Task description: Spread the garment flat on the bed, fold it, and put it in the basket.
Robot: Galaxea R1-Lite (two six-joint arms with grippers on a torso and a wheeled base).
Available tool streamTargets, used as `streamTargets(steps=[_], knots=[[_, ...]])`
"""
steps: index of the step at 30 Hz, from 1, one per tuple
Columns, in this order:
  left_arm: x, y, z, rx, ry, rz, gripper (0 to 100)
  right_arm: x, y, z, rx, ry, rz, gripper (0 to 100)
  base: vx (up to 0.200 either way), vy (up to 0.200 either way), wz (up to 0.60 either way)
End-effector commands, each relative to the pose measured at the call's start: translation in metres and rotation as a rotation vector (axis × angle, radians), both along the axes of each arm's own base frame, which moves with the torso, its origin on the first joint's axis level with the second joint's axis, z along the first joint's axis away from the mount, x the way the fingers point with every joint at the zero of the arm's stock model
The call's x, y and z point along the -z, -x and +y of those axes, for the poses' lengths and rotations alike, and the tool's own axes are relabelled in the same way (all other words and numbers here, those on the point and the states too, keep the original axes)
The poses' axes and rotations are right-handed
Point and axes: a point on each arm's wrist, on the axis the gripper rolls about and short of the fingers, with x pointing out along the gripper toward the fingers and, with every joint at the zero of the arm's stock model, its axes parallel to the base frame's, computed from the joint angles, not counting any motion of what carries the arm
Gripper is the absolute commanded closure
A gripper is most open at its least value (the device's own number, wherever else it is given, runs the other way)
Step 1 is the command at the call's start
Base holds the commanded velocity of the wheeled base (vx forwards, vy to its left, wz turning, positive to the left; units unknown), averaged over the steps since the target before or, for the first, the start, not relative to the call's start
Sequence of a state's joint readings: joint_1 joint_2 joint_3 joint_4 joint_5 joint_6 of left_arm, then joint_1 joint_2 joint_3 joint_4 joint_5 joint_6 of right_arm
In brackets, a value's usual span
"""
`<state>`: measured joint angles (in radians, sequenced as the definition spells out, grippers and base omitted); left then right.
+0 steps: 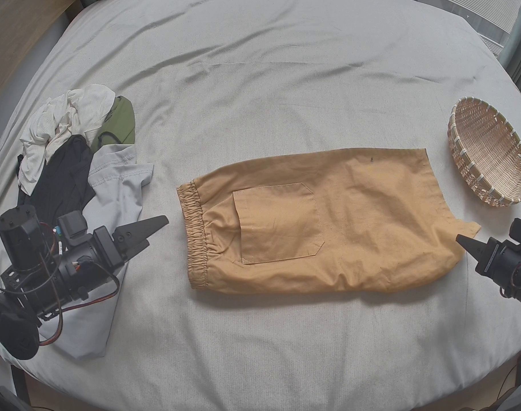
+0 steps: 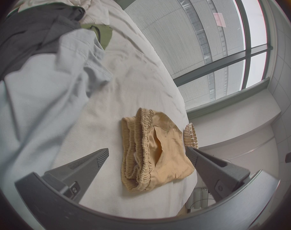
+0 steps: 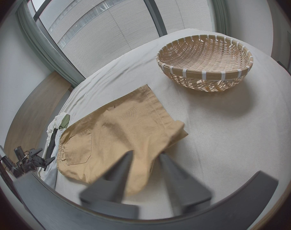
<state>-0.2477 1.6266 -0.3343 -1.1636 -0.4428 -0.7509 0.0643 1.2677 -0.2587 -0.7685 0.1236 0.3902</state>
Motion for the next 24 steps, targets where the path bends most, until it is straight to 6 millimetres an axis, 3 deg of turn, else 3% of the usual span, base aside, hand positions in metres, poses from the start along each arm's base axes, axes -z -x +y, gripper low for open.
streamTargets(steps=[1, 11, 18, 24], knots=[[0.02, -0.008, -0.015, 0.047, -0.018, 0.069, 0, -0.008, 0.015, -0.004, 0.016, -0.002, -0.057, 0, 0.0, 0.0, 0.0], [0.04, -0.032, -0.032, 0.064, -0.031, 0.077, 0, -0.017, 0.048, -0.004, 0.004, -0.005, -0.092, 0, 0.0, 0.0, 0.0], [0.05, -0.045, -0.054, 0.07, -0.039, 0.068, 0, -0.017, 0.051, -0.004, 0.003, -0.009, -0.102, 0, 0.0, 0.0, 0.0], [0.046, -0.056, -0.072, 0.042, -0.026, 0.022, 0, -0.017, 0.054, -0.004, 0.0, -0.011, -0.111, 0, 0.0, 0.0, 0.0]])
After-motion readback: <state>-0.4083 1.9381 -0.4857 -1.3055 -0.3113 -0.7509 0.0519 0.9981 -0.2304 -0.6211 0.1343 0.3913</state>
